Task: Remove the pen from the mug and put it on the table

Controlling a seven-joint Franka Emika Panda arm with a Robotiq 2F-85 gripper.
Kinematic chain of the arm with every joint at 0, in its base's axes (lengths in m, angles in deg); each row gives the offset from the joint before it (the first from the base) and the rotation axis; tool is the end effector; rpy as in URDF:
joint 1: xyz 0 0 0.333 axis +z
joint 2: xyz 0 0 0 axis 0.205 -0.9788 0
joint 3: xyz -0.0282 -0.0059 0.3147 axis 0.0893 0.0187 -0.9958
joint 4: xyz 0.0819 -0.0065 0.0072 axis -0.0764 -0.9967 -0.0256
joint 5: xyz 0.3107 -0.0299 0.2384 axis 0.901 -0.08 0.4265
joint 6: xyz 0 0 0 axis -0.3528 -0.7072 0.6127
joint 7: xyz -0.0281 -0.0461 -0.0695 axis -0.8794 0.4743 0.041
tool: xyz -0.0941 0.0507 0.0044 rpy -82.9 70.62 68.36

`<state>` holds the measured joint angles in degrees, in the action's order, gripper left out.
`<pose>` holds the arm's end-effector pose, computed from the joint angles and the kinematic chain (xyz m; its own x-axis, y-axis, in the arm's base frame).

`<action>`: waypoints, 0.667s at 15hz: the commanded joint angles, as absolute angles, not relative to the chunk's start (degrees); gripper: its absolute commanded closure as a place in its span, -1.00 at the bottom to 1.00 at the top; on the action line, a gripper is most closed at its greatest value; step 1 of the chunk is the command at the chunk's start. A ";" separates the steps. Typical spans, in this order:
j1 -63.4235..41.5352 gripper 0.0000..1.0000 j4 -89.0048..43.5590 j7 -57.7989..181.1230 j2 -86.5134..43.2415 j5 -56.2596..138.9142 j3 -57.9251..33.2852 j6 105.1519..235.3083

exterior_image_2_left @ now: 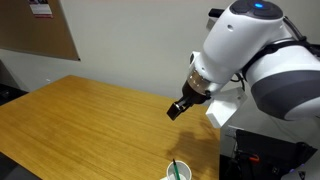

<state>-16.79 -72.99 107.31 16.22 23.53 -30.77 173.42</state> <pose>0.4421 0.0748 0.4458 0.8112 -0.3979 0.4284 -0.4751 -0.8757 0.0864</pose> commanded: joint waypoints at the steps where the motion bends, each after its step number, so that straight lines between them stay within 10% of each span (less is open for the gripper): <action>1: -19.47 -1.00 -74.34 117.09 17.12 14.26 -33.75 175.19; 10: -17.21 -1.00 -73.89 116.30 16.83 15.59 -31.33 172.76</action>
